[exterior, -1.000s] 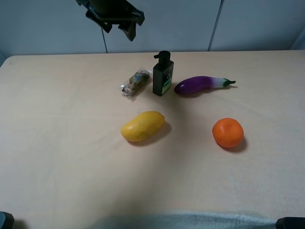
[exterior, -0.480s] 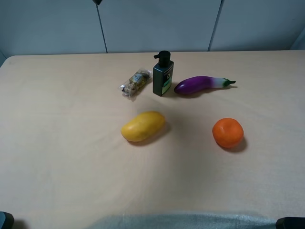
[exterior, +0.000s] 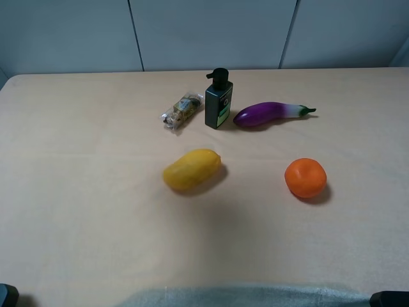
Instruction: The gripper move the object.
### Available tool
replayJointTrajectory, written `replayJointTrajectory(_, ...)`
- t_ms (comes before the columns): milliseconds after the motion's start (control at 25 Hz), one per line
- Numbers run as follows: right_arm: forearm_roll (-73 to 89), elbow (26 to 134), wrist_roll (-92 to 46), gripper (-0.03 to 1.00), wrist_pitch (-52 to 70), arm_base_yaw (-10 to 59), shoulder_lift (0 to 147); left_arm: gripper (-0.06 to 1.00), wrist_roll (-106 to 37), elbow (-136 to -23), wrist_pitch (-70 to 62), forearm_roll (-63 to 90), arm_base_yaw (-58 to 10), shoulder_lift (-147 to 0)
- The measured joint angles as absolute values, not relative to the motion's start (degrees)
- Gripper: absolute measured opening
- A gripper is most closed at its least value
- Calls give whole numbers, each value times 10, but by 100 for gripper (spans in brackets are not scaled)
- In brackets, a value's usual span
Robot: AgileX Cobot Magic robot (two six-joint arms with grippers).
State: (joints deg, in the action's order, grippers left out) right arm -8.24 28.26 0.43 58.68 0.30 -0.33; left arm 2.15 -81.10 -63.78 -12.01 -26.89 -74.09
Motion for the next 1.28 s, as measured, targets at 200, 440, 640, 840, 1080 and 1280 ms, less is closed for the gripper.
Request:
replayJointTrajectory(200, -82, 283, 4, 63, 587, 3, -3, 74, 32, -690, -637, -121, -191, -628)
replayJointTrajectory(440, -82, 283, 4, 63, 587, 3, -3, 74, 33, -564, -636, -124, -85, -482)
replayJointTrajectory(640, -82, 283, 4, 63, 587, 3, -3, 74, 34, -470, -635, -124, -60, -348)
replayJointTrajectory(840, -82, 283, 4, 63, 587, 3, -3, 74, 48, -402, -628, -124, -60, -240)
replayJointTrajectory(1080, -82, 283, 4, 63, 587, 3, -3, 74, 62, -328, -614, -124, -59, -128)
replayJointTrajectory(1280, -82, 283, 4, 63, 587, 3, -3, 74, 88, -286, -614, -122, -59, -67)
